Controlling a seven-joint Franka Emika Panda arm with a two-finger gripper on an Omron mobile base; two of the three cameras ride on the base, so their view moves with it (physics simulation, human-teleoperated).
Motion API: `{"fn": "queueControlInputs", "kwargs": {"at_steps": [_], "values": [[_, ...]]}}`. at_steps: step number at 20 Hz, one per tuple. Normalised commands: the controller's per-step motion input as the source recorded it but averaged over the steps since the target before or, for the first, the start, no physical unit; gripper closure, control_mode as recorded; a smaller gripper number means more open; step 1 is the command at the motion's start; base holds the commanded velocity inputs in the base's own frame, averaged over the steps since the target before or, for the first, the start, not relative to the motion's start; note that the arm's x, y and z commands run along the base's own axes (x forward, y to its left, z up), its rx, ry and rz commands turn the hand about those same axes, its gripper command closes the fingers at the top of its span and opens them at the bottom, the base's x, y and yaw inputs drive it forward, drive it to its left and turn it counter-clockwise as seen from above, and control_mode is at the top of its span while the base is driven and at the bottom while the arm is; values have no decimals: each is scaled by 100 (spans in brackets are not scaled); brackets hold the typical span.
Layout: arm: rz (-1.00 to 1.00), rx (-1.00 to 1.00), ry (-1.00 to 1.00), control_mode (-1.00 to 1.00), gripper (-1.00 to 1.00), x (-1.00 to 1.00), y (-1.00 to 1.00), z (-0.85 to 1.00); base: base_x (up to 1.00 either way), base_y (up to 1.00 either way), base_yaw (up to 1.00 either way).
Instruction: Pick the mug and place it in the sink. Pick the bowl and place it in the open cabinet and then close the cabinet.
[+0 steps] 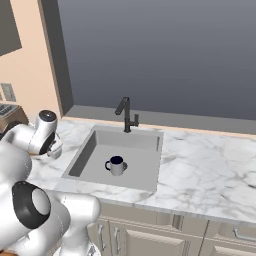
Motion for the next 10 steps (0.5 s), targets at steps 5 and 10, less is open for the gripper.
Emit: {"fn": "queueControlInputs", "kwargs": {"at_steps": [5, 10], "values": [[0, 2, 0, -100, -100, 16, 11, -13, 0, 0, 0], [0, 2, 0, -100, -100, 20, 3, -9, 0, 0, 0]]}}
